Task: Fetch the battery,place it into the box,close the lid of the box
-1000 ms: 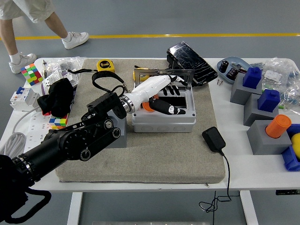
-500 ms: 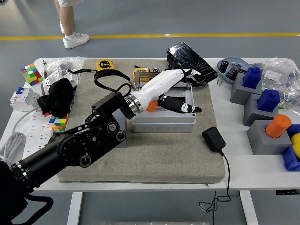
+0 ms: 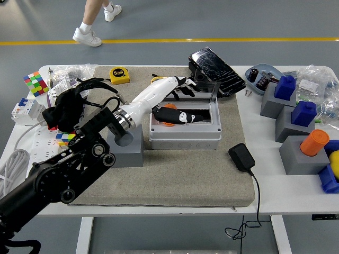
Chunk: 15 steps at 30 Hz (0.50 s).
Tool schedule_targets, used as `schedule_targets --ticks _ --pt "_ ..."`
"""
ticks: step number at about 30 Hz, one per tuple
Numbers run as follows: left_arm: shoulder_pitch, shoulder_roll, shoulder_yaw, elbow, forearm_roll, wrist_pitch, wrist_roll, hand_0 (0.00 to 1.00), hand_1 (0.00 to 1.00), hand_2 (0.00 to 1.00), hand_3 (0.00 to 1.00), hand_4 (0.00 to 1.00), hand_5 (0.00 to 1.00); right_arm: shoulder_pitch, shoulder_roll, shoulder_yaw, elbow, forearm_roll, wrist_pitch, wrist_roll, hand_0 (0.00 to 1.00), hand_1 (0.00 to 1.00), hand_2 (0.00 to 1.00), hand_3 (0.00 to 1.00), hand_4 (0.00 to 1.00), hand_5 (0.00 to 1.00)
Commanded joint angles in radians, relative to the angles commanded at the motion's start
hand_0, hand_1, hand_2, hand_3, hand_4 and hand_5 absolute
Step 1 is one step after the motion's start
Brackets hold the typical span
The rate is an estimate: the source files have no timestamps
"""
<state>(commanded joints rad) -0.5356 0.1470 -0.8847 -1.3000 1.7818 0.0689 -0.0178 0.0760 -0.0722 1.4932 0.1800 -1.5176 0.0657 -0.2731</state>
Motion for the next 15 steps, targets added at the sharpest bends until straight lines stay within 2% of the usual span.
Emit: schedule_targets --ticks 7,11,15 --pt "0.058 0.074 -0.009 -0.023 -0.003 -0.013 0.019 0.437 0.619 0.58 0.654 0.998 0.509 -0.001 -0.001 -0.005 0.0 0.007 0.0 0.003 0.642 0.662 0.672 0.576 0.97 0.58" --pt "0.072 0.087 -0.002 -0.022 0.004 -0.014 0.023 0.433 0.618 0.58 0.652 0.998 0.498 0.0 -0.001 -0.003 0.0 0.01 -0.001 0.003 0.642 0.663 0.672 0.576 0.971 0.581" --pt "0.073 0.086 0.016 -0.018 0.003 -0.017 0.029 0.433 0.618 0.58 0.652 0.998 0.498 -0.002 0.0 0.0 0.0 0.012 -0.002 0.002 0.642 0.663 0.672 0.576 0.971 0.581"
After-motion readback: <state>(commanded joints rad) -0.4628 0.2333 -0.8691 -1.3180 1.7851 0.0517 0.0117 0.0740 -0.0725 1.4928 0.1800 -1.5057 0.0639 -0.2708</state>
